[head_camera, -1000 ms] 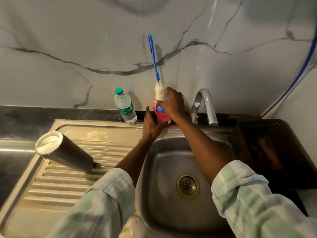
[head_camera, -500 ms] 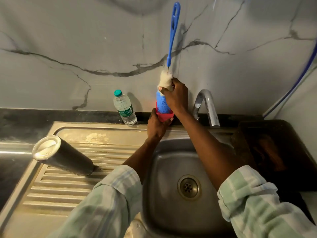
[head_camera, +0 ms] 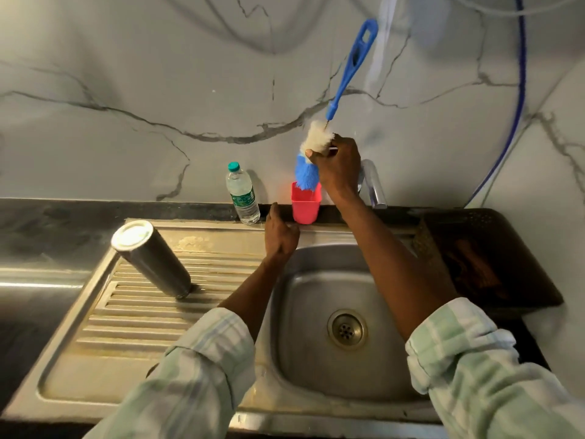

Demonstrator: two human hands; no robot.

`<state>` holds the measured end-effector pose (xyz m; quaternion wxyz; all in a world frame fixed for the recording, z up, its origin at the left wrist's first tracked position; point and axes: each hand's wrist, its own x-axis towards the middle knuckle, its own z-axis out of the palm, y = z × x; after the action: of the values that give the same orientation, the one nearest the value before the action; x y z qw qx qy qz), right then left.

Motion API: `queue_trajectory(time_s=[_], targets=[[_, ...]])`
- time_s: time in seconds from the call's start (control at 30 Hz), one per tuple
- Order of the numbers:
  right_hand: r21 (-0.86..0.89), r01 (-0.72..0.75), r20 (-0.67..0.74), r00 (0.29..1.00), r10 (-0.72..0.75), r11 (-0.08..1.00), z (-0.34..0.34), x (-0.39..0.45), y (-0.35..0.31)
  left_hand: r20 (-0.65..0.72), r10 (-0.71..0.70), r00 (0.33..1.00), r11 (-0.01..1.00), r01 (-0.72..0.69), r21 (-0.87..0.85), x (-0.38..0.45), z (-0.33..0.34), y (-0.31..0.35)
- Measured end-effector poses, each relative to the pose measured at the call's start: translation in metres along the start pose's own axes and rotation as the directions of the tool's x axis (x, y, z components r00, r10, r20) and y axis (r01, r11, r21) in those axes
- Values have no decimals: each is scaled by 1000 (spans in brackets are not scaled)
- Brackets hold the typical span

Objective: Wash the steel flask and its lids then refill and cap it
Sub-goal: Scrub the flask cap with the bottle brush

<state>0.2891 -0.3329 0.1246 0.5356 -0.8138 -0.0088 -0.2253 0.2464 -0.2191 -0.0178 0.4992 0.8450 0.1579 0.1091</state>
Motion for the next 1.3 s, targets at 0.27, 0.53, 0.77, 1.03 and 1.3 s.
queue_trajectory(time_s=[0.27, 0.53, 0.77, 1.03, 1.3], targets=[[249, -256, 171, 961, 218, 934, -26, -82, 9, -113, -55, 992, 982, 33, -187, -61, -54, -13], [541, -429, 421, 883, 209, 723, -22, -180, 5, -173, -176, 969, 933, 108, -344, -112, -107, -52], [577, -641, 663, 730, 168, 506, 1, -243, -6, -218, -212, 953, 913, 113, -392, -142, -153, -79], [568, -818, 782, 572, 248, 94, 14, -311, -20, -218, -167, 962, 943, 91, -320, -166, -225, -123], [541, -785, 683, 620, 386, 303, 34, -371, -42, -141, -232, 962, 922, 171, -346, -189, -268, -162]])
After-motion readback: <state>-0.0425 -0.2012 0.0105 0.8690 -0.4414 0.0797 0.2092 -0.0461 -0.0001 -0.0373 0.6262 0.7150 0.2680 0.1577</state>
